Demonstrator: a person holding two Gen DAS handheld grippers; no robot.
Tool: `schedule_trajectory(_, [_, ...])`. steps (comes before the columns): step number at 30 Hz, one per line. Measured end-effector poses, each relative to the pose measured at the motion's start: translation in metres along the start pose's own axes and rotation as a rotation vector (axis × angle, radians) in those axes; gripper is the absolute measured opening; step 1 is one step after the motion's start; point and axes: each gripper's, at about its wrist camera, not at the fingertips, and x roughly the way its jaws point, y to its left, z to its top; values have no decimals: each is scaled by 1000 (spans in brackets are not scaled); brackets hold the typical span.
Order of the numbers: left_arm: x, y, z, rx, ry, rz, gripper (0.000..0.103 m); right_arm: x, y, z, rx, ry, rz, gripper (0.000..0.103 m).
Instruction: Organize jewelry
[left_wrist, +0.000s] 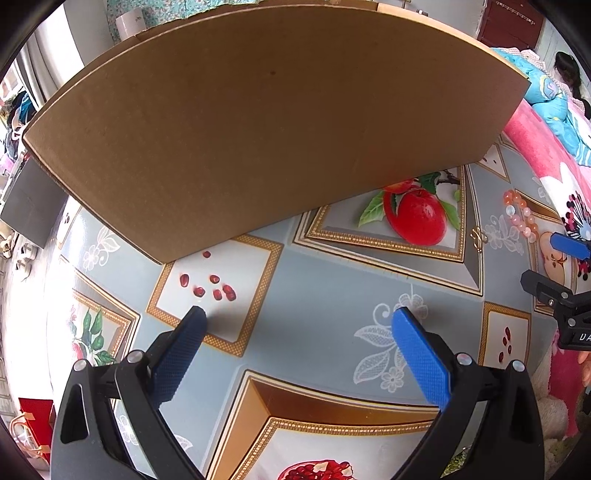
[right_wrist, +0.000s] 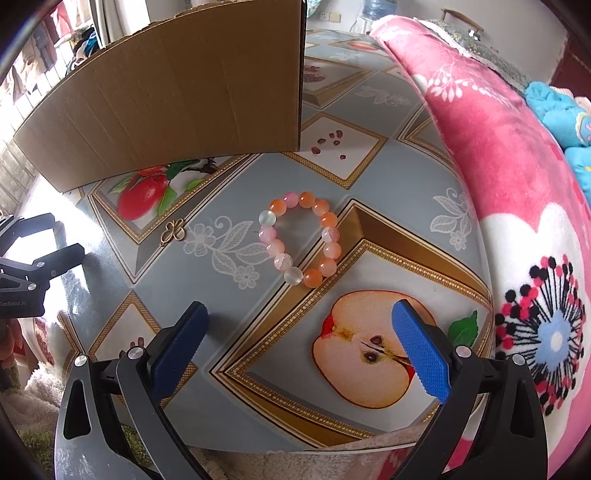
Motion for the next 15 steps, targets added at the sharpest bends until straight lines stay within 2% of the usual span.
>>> schedule_trajectory(5, [-2,2,1,-4,10,1,99,-1,0,-2,-3,-10,4,95])
schedule_trajectory(15, [-4,-3,2,32,-20,-20,99,-3,-2,-7,-26,-20,15,95])
